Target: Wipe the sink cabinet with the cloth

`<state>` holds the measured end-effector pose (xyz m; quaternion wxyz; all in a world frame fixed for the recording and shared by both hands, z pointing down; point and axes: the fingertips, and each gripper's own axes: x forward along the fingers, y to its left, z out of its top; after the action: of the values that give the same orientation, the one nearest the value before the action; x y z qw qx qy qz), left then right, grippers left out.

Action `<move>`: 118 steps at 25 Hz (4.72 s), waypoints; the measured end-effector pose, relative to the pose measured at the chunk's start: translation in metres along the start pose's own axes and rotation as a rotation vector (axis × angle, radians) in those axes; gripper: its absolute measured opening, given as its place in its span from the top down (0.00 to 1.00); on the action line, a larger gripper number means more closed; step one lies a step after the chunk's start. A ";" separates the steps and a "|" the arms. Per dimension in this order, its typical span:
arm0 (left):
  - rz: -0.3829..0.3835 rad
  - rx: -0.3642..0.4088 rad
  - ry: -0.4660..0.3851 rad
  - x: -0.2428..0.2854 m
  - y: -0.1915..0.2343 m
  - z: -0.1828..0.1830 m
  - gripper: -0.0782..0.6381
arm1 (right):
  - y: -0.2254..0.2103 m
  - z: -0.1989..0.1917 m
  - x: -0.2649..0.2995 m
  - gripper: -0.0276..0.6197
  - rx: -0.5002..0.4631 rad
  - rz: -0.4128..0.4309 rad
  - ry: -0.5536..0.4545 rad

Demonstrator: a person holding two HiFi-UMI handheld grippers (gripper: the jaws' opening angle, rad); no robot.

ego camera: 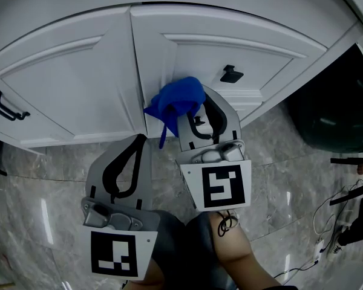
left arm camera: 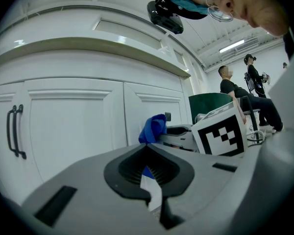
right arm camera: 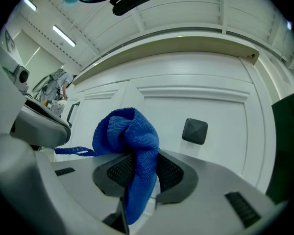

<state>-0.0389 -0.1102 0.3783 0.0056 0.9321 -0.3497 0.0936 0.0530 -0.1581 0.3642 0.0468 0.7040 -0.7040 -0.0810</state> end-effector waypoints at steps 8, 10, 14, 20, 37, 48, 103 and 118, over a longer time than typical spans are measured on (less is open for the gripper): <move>0.004 -0.012 -0.002 -0.002 0.001 0.000 0.89 | -0.014 -0.003 -0.005 0.78 -0.005 -0.044 0.009; 0.000 -0.012 -0.002 -0.001 0.000 0.000 0.89 | -0.018 -0.004 -0.007 0.78 -0.035 -0.051 0.007; -0.010 -0.017 -0.009 0.001 -0.003 0.000 0.89 | -0.027 -0.005 -0.010 0.78 -0.045 -0.069 0.003; -0.015 -0.022 -0.012 0.004 -0.004 0.000 0.89 | -0.036 -0.007 -0.013 0.78 -0.029 -0.093 -0.001; -0.026 -0.030 -0.006 0.008 -0.007 -0.002 0.89 | -0.058 -0.010 -0.021 0.78 -0.038 -0.165 0.001; -0.026 -0.031 -0.009 0.008 -0.008 -0.001 0.89 | -0.077 -0.014 -0.028 0.78 -0.038 -0.219 0.003; -0.062 -0.003 0.025 0.034 -0.028 -0.010 0.89 | -0.187 -0.032 -0.080 0.78 0.007 -0.536 -0.008; -0.234 0.081 -0.055 0.046 -0.073 -0.010 0.89 | -0.197 -0.035 -0.083 0.78 -0.011 -0.492 -0.026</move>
<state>0.0408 -0.0844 0.4007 -0.0308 0.9683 -0.2345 0.0808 0.2536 -0.0765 0.3667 0.0204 0.8528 -0.5116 -0.1028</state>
